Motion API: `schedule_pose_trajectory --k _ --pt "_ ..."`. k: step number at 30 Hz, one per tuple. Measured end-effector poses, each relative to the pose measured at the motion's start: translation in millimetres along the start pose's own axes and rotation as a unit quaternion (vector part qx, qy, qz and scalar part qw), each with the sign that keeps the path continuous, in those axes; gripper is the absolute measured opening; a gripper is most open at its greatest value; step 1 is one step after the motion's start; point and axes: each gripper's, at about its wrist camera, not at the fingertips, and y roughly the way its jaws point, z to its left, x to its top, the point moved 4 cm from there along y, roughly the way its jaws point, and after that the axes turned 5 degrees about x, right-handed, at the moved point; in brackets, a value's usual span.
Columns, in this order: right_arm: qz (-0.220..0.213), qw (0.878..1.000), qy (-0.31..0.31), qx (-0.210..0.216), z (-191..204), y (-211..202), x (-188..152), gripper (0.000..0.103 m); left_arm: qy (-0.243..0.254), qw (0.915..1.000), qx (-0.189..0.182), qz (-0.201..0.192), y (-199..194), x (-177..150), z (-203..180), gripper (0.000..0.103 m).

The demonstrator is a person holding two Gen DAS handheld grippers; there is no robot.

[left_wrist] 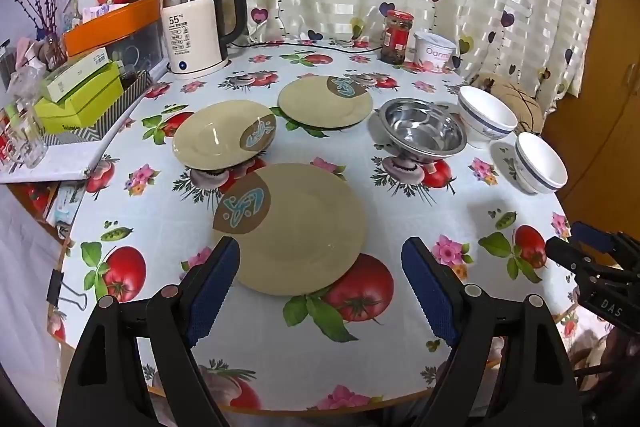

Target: Organize plates and bowls

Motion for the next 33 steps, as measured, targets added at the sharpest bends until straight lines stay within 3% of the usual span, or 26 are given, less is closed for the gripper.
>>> schedule_pose_trajectory --k 33 --pt "0.013 1.000 0.001 -0.006 -1.1 14.8 2.3 0.063 -0.019 0.9995 0.013 0.023 14.1 -7.2 5.6 0.084"
